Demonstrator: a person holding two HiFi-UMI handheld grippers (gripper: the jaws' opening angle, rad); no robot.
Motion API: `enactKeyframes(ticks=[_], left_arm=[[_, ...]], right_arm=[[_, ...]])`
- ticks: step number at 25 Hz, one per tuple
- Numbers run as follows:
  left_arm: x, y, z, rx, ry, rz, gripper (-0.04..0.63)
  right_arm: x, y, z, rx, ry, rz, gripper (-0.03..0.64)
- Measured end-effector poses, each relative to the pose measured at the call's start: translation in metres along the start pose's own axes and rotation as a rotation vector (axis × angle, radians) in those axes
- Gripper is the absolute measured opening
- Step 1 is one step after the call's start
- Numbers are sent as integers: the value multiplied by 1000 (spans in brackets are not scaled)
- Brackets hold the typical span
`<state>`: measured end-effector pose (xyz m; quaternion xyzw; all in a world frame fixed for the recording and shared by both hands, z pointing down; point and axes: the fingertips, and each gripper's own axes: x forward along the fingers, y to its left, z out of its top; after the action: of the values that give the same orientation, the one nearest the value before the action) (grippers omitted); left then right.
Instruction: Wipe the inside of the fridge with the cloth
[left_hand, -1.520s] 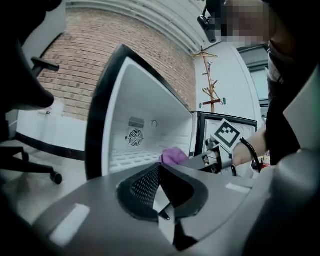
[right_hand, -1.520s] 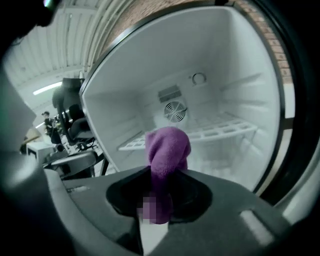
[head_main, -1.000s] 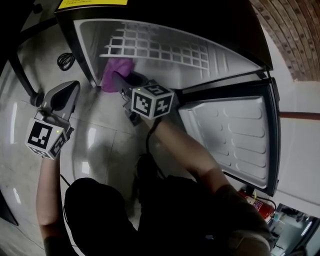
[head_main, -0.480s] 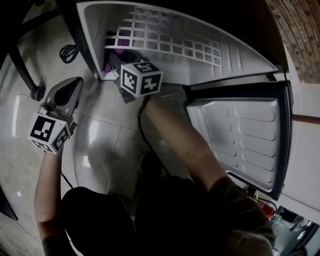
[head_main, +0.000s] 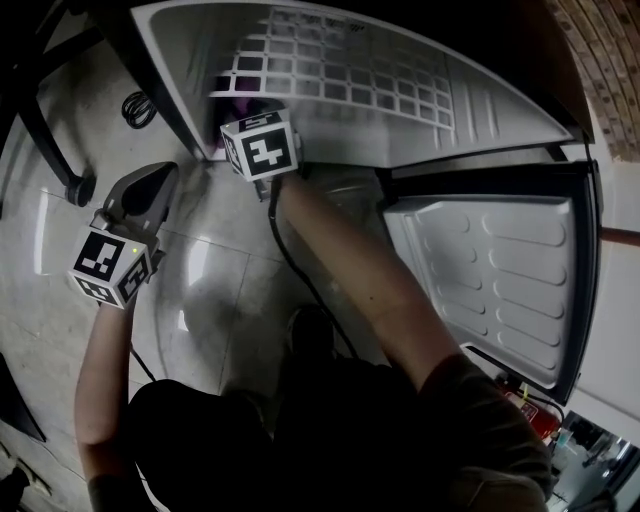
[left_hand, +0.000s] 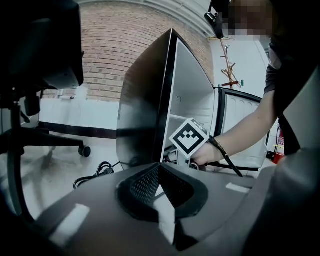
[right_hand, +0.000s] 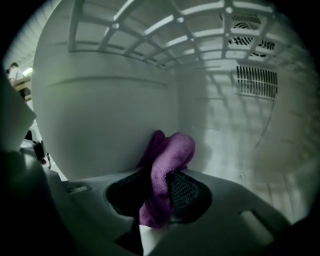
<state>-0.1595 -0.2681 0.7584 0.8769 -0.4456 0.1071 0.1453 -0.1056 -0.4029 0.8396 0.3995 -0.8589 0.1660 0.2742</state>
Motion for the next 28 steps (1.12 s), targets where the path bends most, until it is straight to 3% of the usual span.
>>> enactKeyframes(ticks=[5,11,20,28], left_arm=[[14,-14,-2,0,10,-44,17],[27,-32,-2,3,16,-104,17],[64,-85,0,19,31,-245,17],[87,-109,14,35,20,-324,17]], right_arm=[[-6,-8,-7,-58,42,-26,84],[-30,-69,-25,-75,74,-191,84],[-91,-167,-63,24,166,-415,84],[-133,-219,-85,105,247,-616,86]])
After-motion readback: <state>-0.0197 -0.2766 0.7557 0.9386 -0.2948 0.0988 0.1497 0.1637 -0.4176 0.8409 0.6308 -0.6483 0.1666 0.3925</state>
